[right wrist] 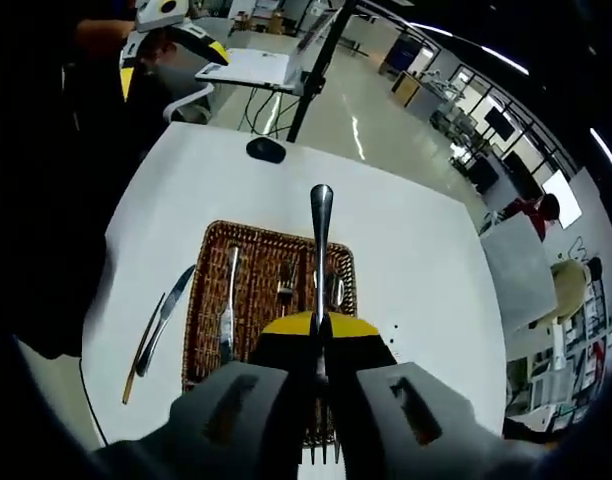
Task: Arrange the knives, forks, and spoons in their matching storage slots by inserting each utensil handle-first until every utensil is classified and aligned in the correct compartment
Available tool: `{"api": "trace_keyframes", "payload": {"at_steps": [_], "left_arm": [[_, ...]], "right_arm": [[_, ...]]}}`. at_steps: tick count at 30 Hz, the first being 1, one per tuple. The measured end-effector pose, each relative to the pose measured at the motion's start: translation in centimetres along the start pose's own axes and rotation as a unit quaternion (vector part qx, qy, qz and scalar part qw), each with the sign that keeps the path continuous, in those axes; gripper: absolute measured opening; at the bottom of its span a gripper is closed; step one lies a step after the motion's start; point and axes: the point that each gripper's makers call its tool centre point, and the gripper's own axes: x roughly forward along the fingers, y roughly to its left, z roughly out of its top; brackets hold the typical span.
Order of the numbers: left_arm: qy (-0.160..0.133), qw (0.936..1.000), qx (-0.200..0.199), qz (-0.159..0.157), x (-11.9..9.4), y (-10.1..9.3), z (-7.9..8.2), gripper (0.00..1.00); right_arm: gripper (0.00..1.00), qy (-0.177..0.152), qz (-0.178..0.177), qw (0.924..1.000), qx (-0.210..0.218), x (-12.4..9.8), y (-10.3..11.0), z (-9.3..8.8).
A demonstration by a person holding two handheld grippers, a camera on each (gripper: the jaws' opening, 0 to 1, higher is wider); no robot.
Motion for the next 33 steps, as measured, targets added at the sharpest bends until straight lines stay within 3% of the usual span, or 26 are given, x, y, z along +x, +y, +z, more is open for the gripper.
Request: {"api": "trace_keyframes", "payload": {"at_steps": [17,33], "left_arm": [[0.003,1.0,-0.001,0.003,0.3,0.3,-0.2,0.99],[0.005,0.9999,-0.007,0.007,0.6,0.7,-0.5,0.99]], "right_arm": [[0.0,0.006,0.002,1.0,0.003,2.1,0.2,-0.6],[0.0,0.02,0.011,0.9996,0.014,4.9,1.5,-2.6]]}}
